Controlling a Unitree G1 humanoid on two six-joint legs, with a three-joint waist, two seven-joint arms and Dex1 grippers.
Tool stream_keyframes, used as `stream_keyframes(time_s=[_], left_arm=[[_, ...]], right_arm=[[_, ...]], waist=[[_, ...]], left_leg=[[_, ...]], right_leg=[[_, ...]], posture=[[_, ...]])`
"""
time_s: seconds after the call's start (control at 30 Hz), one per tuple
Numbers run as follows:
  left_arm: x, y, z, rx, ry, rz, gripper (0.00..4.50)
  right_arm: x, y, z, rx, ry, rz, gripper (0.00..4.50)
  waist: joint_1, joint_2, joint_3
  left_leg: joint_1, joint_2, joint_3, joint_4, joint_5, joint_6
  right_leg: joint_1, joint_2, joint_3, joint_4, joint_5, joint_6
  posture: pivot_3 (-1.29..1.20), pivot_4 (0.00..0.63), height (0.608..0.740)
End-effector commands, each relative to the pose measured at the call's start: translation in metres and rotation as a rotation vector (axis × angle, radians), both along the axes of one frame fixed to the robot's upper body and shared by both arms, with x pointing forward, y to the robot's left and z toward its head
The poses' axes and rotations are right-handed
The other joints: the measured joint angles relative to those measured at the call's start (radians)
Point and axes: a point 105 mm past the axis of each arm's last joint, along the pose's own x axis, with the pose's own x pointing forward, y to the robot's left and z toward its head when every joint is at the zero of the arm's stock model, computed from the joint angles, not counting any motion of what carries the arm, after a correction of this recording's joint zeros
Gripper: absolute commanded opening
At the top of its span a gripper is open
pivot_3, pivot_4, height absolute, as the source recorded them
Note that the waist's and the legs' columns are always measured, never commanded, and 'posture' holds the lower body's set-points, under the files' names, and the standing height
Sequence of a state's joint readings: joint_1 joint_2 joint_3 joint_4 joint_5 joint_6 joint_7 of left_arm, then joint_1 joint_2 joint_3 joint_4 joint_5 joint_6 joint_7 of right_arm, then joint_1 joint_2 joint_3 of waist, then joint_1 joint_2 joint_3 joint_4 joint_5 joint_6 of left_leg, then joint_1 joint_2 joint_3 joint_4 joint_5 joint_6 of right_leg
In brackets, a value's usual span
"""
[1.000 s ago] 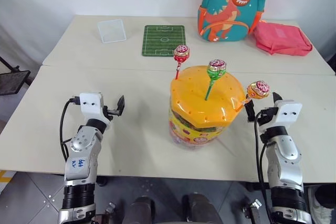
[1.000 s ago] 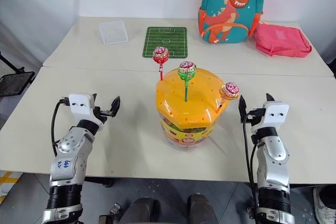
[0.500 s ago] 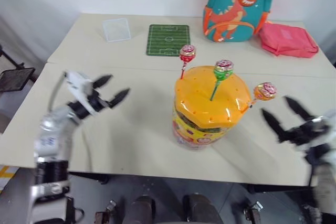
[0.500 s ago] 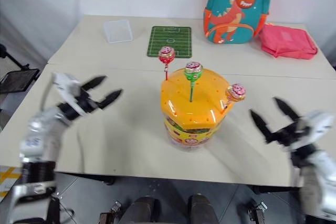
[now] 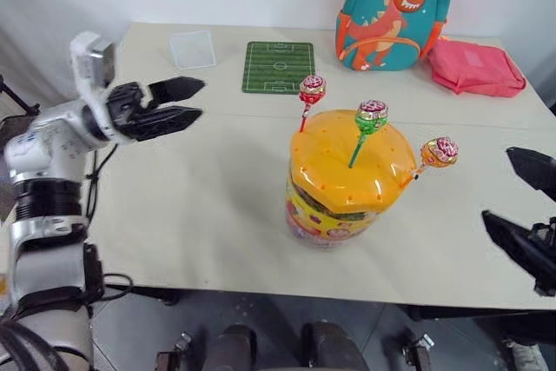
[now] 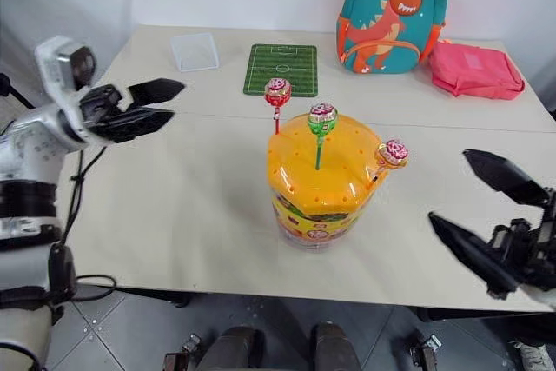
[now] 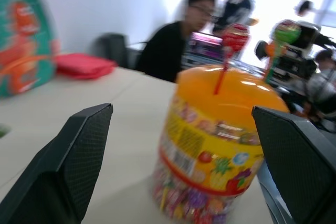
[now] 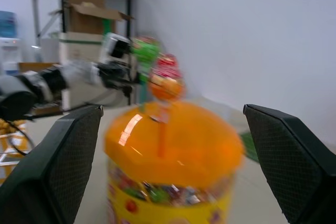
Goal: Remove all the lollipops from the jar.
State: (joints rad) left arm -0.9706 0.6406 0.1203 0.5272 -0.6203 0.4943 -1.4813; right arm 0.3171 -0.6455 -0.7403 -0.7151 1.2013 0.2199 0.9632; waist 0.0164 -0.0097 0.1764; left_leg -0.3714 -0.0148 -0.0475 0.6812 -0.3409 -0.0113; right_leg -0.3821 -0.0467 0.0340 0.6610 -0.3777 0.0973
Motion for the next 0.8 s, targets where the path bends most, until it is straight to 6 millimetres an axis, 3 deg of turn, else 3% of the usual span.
stream_keyframes(time_s=[0.03,0.33,0.53,0.63,0.8], left_arm=[[0.000,-0.015,0.008,0.013,-0.110,-0.046,4.50],[-0.002,-0.086,0.018,-0.063,-0.173,-0.243,4.50],[-0.012,-0.098,0.019,-0.044,-0.145,-0.358,4.50],[-0.009,-0.101,0.019,-0.040,-0.138,-0.348,3.93],[-0.011,-0.110,0.017,-0.018,-0.116,-0.399,2.35]], right_arm=[[-0.004,-0.002,-0.002,-0.044,-0.047,-0.054,4.49],[-0.018,-0.025,-0.007,-0.137,-0.013,-0.172,4.49],[-0.021,-0.021,-0.011,-0.116,-0.004,-0.217,4.49],[-0.021,-0.019,-0.011,-0.109,-0.009,-0.225,4.50],[-0.020,-0.014,-0.011,-0.094,-0.014,-0.233,4.50]], waist=[[0.002,0.000,0.000],[0.009,-0.001,0.001],[-0.003,-0.001,0.001],[-0.005,-0.001,0.001],[0.000,-0.001,0.001]], left_leg=[[0.000,0.000,0.000,0.000,0.000,0.000],[-0.002,0.000,0.001,0.000,0.000,0.001],[-0.001,0.000,0.002,-0.001,0.000,0.001],[0.000,0.000,0.002,-0.001,0.000,0.001],[0.000,0.000,0.002,0.000,0.000,0.001]], right_leg=[[0.000,0.000,0.000,0.001,0.000,0.000],[-0.002,0.000,0.000,0.002,0.000,0.000],[-0.002,0.002,0.001,0.002,0.000,0.000],[-0.002,0.001,0.002,0.002,0.000,0.000],[-0.001,0.001,0.002,0.002,0.000,0.000]], posture=[[0.00,0.150,0.740],[0.00,0.150,0.740],[0.00,0.150,0.740],[0.00,0.150,0.740],[0.00,0.150,0.740]])
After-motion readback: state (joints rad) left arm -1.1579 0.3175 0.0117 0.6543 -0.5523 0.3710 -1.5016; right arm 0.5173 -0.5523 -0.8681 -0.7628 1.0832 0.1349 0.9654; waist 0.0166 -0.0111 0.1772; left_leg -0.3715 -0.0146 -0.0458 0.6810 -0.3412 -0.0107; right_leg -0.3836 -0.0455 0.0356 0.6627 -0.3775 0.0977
